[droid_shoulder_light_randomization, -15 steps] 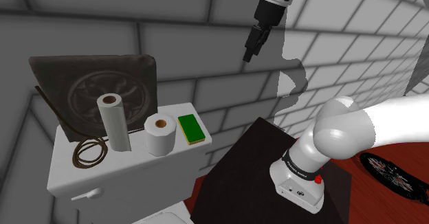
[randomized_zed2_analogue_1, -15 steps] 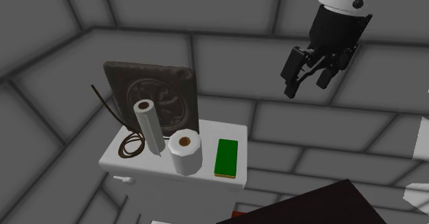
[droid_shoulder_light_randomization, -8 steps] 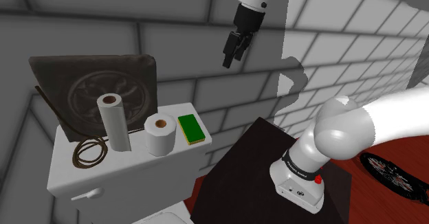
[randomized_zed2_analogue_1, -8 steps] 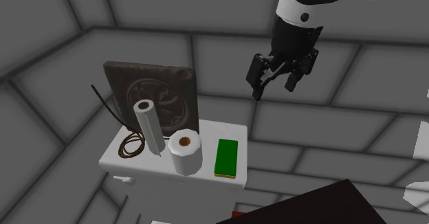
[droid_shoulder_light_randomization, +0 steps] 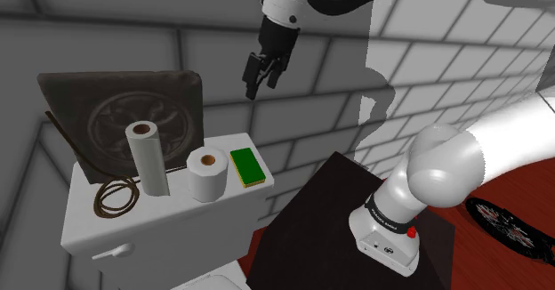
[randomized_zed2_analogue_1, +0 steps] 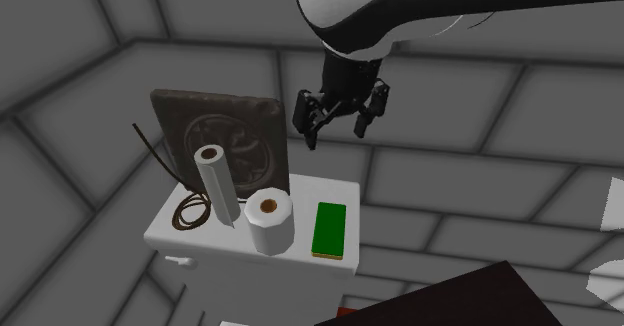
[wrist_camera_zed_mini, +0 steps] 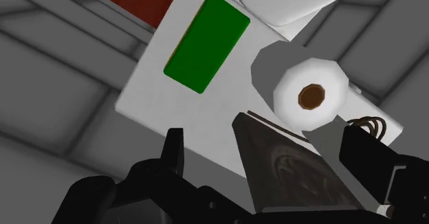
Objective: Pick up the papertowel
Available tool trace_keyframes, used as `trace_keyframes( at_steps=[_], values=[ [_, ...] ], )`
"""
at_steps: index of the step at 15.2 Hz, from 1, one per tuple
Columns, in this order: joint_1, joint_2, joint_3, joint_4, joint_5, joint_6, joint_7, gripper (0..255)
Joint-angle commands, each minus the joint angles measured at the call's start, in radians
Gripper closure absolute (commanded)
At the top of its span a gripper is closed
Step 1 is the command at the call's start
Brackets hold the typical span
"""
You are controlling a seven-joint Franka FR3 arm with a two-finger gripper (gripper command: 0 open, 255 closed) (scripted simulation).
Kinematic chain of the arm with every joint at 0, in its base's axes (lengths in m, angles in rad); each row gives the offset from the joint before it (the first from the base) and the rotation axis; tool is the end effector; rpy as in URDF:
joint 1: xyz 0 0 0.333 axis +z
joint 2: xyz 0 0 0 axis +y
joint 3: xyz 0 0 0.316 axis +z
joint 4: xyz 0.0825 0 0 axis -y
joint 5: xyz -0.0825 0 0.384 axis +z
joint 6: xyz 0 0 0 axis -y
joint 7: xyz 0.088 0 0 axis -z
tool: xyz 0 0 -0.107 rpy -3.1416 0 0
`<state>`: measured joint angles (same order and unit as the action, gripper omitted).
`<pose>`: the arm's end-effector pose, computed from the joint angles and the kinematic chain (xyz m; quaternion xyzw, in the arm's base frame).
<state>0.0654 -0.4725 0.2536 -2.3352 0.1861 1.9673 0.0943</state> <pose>0.3952 0.1534 0.5162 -0.9960 -0.0695 -0.0406 0.0388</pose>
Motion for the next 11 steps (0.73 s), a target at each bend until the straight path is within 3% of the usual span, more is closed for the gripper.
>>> trace_keyframes(
  at_steps=[1,6,11],
  values=[
    [0.006,0.062,0.039,0.034,0.0,0.044,0.045,0],
    [0.012,0.224,0.121,0.134,-0.036,0.133,0.151,0],
    [0.022,0.401,0.19,0.265,-0.122,0.197,0.276,0]
  ],
)
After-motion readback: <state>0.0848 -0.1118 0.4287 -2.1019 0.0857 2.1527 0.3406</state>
